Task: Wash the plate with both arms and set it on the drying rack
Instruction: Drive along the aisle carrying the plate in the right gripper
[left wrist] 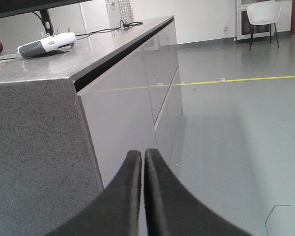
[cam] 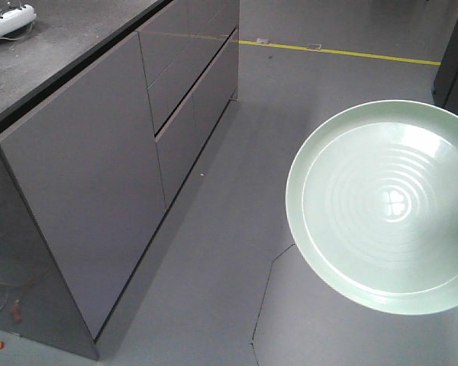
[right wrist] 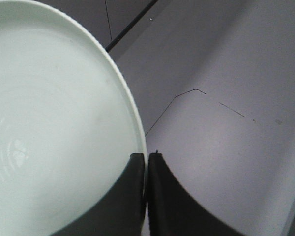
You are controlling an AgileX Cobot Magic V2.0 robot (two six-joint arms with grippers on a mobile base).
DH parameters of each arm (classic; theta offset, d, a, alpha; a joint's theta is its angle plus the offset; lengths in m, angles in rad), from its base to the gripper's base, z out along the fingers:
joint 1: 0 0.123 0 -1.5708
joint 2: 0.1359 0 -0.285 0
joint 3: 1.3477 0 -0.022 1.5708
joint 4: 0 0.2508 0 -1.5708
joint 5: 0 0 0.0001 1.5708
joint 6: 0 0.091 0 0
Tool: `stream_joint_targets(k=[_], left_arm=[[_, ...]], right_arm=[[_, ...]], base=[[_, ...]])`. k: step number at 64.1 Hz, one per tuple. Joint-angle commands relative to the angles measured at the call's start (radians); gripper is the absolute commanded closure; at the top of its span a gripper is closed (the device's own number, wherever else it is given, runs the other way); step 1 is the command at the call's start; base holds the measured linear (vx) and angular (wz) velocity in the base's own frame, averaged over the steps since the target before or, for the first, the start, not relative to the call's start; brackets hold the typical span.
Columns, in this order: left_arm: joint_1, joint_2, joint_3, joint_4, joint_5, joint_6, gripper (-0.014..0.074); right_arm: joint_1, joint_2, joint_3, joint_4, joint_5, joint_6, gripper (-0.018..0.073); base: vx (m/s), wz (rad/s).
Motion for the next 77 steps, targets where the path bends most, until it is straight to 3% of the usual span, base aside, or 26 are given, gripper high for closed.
stream_joint_targets(k=[1,77], left_arm=[[-0.006,-0.015,0.026,-0.002,-0.068,-0.011,0.0594],[-0.006,-0.015,0.026,-0.002,-0.068,-0.011,0.0594]], right_arm=[[-0.007,-0.008,-0.026,0.010,-0.062,0.004,0.0567],[-0.007,-0.008,-0.026,0.010,-0.062,0.004,0.0567]], base=[[0.16,0.01],[0.15,-0.01]])
